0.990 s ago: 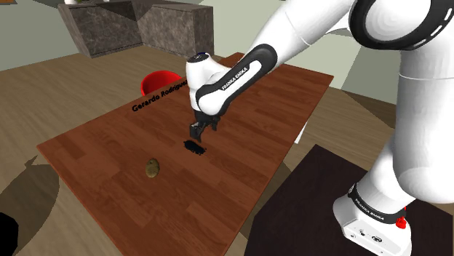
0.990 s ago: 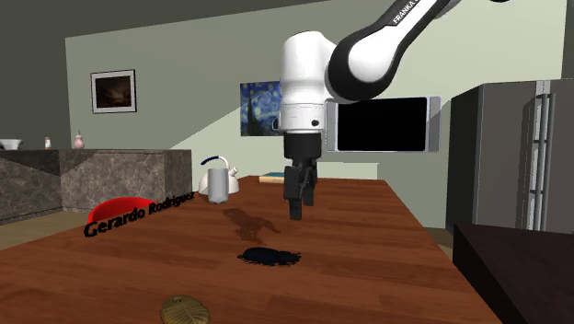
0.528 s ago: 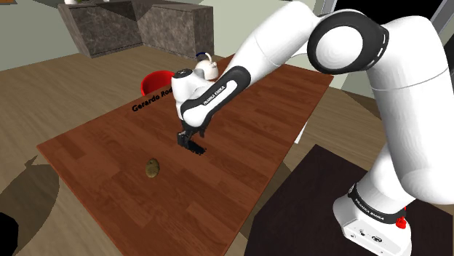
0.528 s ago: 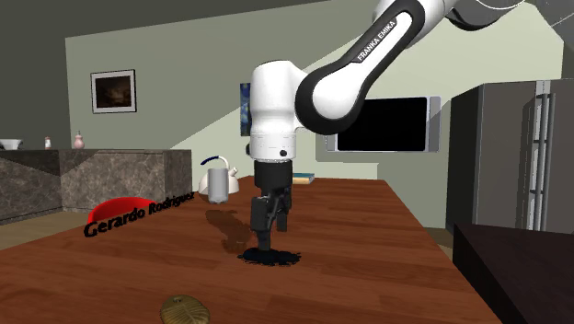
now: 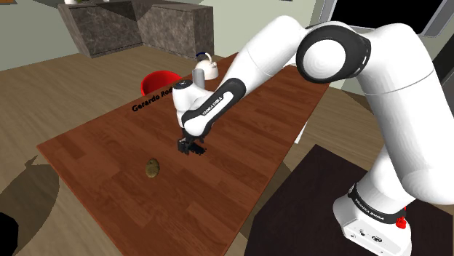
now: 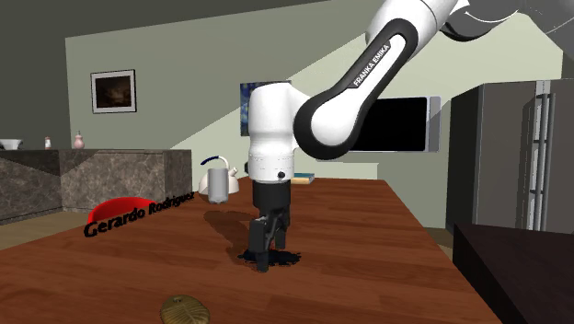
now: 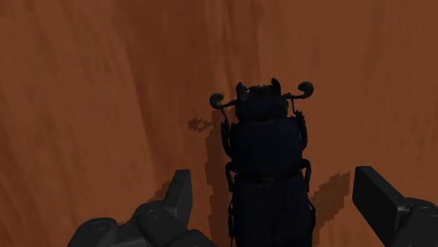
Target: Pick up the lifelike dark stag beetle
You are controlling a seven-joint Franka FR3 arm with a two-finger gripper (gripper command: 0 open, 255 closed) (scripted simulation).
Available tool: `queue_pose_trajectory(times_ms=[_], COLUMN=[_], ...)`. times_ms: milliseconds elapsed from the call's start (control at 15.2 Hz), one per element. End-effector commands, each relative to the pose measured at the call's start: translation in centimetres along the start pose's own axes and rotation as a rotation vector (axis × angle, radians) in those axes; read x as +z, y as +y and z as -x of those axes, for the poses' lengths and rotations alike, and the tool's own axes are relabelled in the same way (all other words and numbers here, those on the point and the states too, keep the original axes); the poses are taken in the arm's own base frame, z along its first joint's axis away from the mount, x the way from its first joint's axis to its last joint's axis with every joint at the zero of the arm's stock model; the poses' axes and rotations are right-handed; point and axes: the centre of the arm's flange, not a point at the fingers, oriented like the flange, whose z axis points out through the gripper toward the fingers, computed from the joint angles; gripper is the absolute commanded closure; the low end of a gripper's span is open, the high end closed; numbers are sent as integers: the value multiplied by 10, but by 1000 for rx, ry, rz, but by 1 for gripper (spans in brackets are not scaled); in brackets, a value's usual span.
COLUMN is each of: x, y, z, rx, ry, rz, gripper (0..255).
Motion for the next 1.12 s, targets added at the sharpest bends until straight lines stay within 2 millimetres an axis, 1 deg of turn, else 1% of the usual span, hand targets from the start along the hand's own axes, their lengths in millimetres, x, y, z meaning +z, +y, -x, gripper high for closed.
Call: queue_pose_trajectory(times_ms=[0, 594, 1056], x=[2, 2, -35], y=[1, 0, 2], z=[1, 1, 0], rx=[0, 0, 0], ry=[1, 0, 0], rz=[0, 0, 0], gripper=[255, 255, 255])
